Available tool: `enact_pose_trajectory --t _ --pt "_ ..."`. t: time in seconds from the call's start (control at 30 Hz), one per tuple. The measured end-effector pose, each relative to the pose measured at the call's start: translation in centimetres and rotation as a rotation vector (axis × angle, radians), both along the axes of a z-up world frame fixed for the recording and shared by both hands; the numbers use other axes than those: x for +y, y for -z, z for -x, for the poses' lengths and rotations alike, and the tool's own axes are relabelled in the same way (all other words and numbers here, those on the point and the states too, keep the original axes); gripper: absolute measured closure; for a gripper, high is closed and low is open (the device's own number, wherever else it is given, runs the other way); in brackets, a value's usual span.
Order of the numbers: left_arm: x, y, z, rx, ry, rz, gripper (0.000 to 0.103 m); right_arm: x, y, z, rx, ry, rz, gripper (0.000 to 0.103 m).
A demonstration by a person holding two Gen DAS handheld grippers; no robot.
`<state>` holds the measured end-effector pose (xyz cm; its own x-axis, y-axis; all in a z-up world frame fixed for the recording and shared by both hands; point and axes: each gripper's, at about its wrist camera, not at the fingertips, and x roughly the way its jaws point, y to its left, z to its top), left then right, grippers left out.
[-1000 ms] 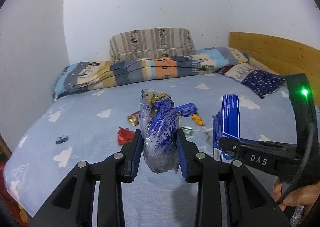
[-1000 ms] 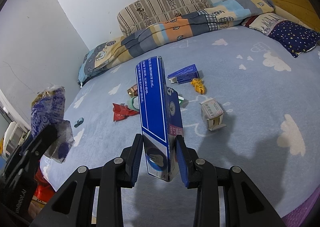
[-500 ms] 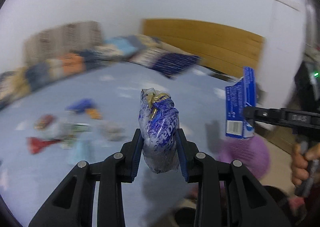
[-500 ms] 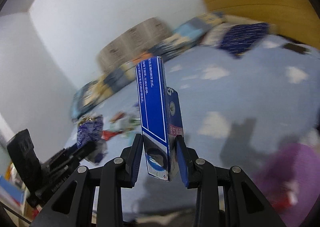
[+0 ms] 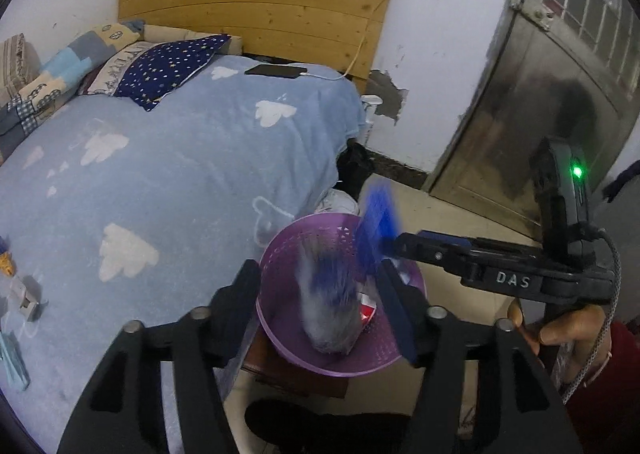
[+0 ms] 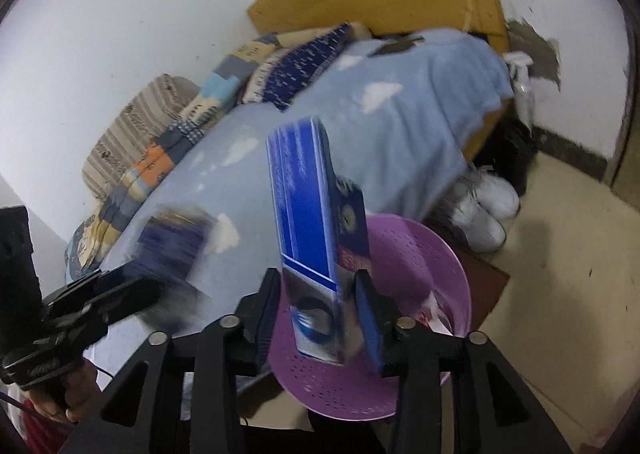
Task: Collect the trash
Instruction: 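Open both tools over the purple bin to drop the box and wrapper, then move both open tools back over the trash on the bed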
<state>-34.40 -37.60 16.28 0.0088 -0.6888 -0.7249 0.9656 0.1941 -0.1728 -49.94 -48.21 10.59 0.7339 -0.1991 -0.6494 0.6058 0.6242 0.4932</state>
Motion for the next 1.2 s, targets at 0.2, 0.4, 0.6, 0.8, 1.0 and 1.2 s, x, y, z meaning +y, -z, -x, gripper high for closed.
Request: enact_pose_trajectory --t 0.2,0.4,0.6,0.8,1.0,1.2 --pt "3.8 -0.3 -2.2 -0.034 -0.095 0.011 0.043 -0.7 0.1 0.5 0.005 0.027 0.009 0.049" --pt "11.7 -0.8 -6.9 -0.112 -0.298 0.013 0.041 1.8 -1.2 -3.4 -0.015 -0.104 0.045 0.049" --pt "19.8 -0.2 -12.3 -0.147 -0.485 -0.03 0.038 6.8 -3.4 -11.7 -0.014 -0.316 0.077 0.049" --pt "27.3 1.7 -19.6 -0.088 -0.725 -0.032 0.038 12.5 -4.1 -20.4 0.013 -0.492 0.09 0.048" --pt "31.0 2.9 -25.7 -0.026 -0.894 -0.062 0.038 16.7 -2.0 -30.8 0.125 -0.602 0.133 0.047" --pt "32.4 3.7 -28.7 0.071 -0.976 -0.051 0.038 18.5 1.7 -40.5 0.197 -0.624 0.19 0.045"
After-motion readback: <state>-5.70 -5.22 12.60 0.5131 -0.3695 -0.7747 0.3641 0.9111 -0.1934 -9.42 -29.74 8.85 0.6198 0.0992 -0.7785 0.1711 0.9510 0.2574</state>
